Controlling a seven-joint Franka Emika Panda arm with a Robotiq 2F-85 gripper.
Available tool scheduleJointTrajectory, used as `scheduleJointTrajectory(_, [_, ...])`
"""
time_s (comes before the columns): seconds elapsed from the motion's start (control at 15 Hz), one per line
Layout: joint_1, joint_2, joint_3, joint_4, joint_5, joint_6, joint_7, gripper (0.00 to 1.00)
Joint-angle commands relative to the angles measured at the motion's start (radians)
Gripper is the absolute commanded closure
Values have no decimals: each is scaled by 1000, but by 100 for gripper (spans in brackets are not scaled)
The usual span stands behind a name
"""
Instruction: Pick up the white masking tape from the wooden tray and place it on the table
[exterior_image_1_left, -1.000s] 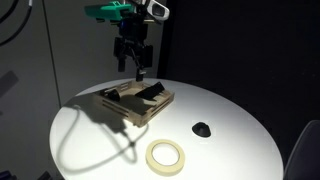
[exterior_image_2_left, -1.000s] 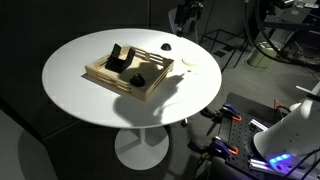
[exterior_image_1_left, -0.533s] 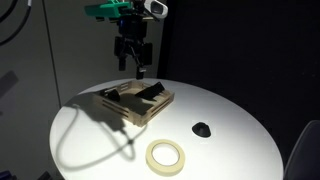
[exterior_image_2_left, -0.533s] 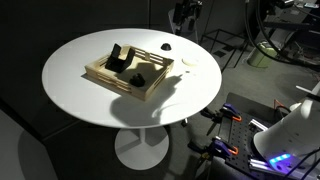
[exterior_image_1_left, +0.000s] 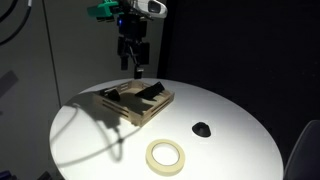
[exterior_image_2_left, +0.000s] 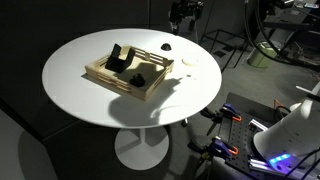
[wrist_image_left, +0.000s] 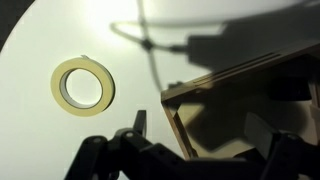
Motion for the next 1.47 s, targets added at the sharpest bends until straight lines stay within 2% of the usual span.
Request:
scheduleJointTrajectory(0.0, [-4, -12, 21, 19, -19, -24, 131, 0])
scheduleJointTrajectory(0.27, [2, -27, 26, 19, -42, -69, 65, 0])
scheduleJointTrajectory(0.6, [9, -47, 14, 21, -47, -110, -121, 0])
scheduleJointTrajectory(0.87, [13, -64, 14, 20, -42, -107, -210, 0])
scheduleJointTrajectory(1.13, [21, -87, 20, 19, -42, -105, -251, 0])
scheduleJointTrajectory(1.4, [32, -105, 25, 17, -37, -104, -239, 0])
